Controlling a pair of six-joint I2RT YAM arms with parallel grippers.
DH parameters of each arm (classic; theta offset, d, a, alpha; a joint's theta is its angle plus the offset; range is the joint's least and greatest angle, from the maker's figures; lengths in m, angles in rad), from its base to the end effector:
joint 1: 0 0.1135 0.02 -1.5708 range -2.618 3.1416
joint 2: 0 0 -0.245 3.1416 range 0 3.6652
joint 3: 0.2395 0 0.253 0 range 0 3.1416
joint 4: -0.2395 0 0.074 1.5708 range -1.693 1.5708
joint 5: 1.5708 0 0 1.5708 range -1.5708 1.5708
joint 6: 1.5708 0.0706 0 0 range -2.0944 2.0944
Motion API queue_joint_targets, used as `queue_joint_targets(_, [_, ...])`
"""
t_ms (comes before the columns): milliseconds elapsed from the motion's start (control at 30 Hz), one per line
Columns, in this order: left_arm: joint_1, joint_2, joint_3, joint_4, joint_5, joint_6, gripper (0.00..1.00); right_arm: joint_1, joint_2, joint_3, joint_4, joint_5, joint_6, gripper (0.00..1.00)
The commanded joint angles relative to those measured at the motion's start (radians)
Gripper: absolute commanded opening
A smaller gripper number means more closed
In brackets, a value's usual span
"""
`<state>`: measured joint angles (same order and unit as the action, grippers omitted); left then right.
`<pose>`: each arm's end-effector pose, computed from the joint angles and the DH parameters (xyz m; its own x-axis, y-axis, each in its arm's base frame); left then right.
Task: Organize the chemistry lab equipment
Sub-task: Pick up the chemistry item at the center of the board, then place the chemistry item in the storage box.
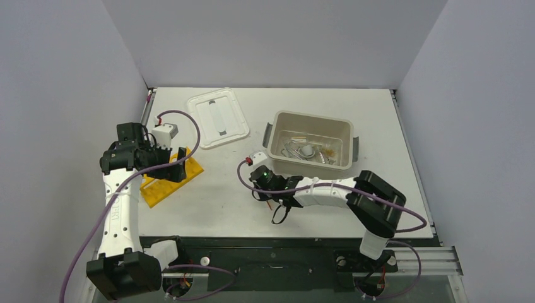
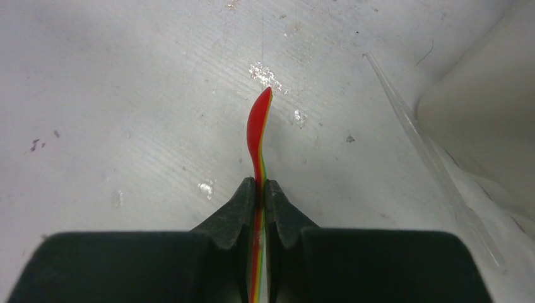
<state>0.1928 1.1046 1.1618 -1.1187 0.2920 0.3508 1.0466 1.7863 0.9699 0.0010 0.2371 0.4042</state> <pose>0.2207 0.0224 0.2827 -0.8204 0.1752 -0.5442 0.2515 0.9654 -0.0685 0.2057 0.3226 0.1110 -0.6343 -0.3333 -0.6976 -0.5563 0.8234 0.1124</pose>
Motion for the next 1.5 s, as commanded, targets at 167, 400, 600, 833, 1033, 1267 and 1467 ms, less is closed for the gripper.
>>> queue_joint_targets(167, [-0.010,0.012,0.013,0.026,0.033,-0.013,0.97,-0.131,-0.425,0.155,-0.249,-0.125,-0.073,0.00])
queue_joint_targets(400, [-0.081,0.046,0.009,0.071,0.018,-0.060,0.97,-0.371,-0.513,0.217,-0.391,-0.141,-0.172,0.00])
queue_joint_targets(600, [-0.175,0.069,0.016,0.101,-0.027,-0.102,0.97,-0.500,-0.388,0.285,-0.480,-0.338,-0.420,0.03])
queue_joint_targets(833, [-0.212,0.094,0.039,0.108,-0.051,-0.119,0.97,-0.516,-0.220,0.454,-0.652,-0.242,-0.630,0.09])
queue_joint_targets(1033, [-0.233,0.107,0.048,0.114,-0.058,-0.123,0.97,-0.473,-0.145,0.542,-0.684,-0.026,-0.630,0.24])
queue_joint_targets(1267, [-0.312,0.170,0.097,0.151,-0.064,-0.141,0.97,-0.467,-0.281,0.461,-0.551,0.009,-0.324,0.75])
queue_joint_targets(1467, [-0.414,0.327,0.164,0.258,-0.139,-0.127,0.97,-0.416,-0.505,0.122,-0.315,0.020,-0.093,0.73])
